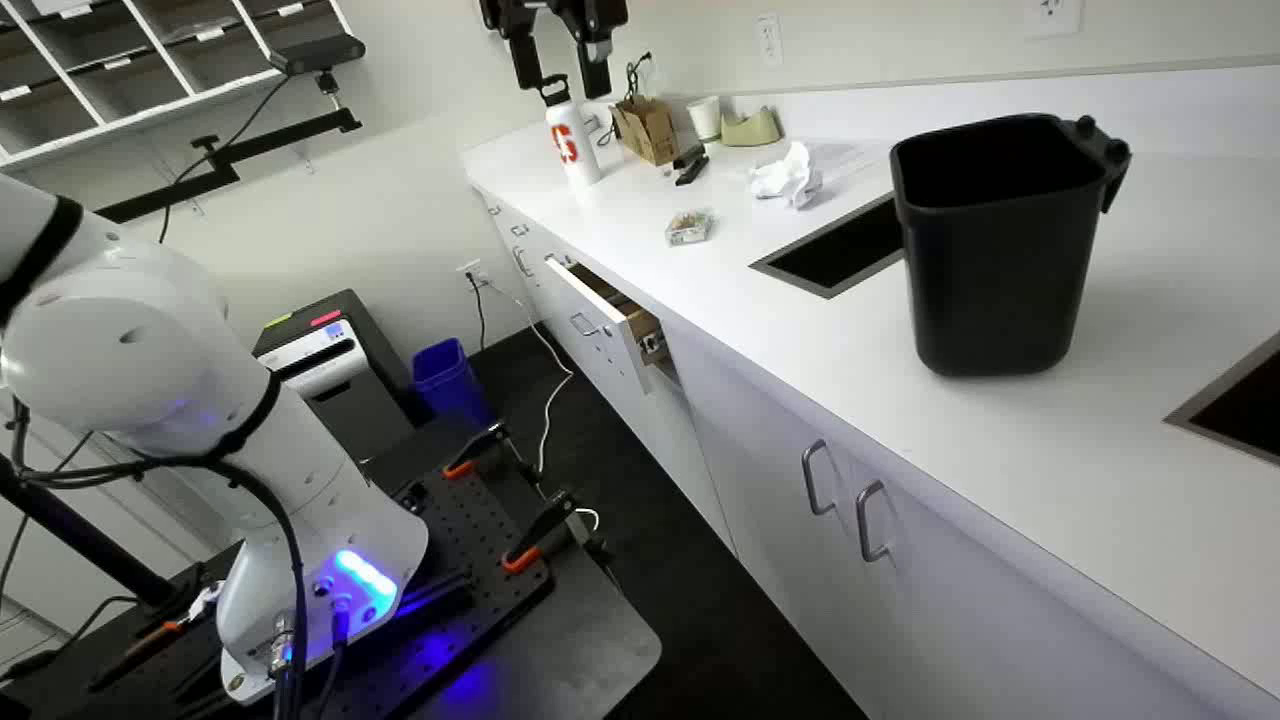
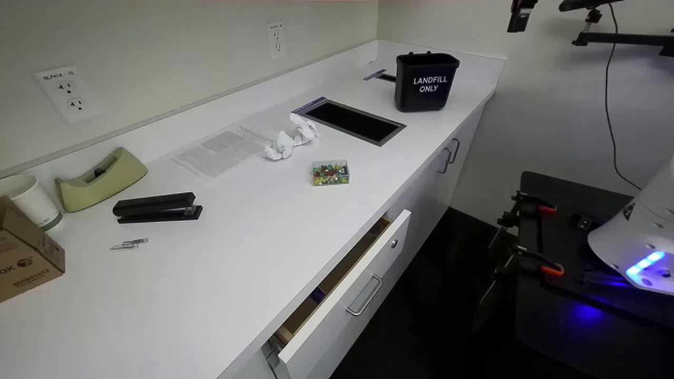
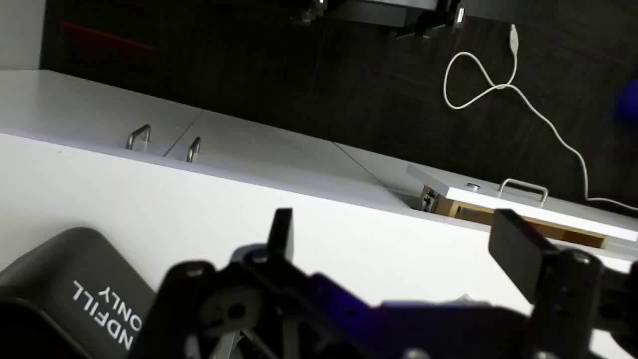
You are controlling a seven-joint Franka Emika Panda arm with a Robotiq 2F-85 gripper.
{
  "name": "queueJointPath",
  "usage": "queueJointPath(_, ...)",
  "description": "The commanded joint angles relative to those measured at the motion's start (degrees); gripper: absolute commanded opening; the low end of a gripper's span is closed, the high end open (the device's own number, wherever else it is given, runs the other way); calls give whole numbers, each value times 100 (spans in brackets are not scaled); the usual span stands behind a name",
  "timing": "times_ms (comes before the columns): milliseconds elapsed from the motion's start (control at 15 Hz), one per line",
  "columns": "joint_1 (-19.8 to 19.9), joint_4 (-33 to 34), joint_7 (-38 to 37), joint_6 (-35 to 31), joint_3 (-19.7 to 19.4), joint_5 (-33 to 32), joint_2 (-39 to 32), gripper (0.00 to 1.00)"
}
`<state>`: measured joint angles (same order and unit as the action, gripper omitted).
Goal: Pick up one paper from the left side of the counter and put it in the bin
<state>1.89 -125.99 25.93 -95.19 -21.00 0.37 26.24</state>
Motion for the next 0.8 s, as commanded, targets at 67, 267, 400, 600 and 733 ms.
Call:
queueJointPath(67, 194, 17, 71, 17, 155, 72, -40, 100)
queueJointPath(267, 194, 17, 71, 17, 155, 72, -40, 100)
queueJointPath(400, 181, 13, -45, -91, 232, 70, -78, 100)
queueJointPath(600, 9, -34, -240, -489, 556, 325, -194, 100)
queueJointPath(733, -146, -61, -328, -970, 833, 654, -329, 100)
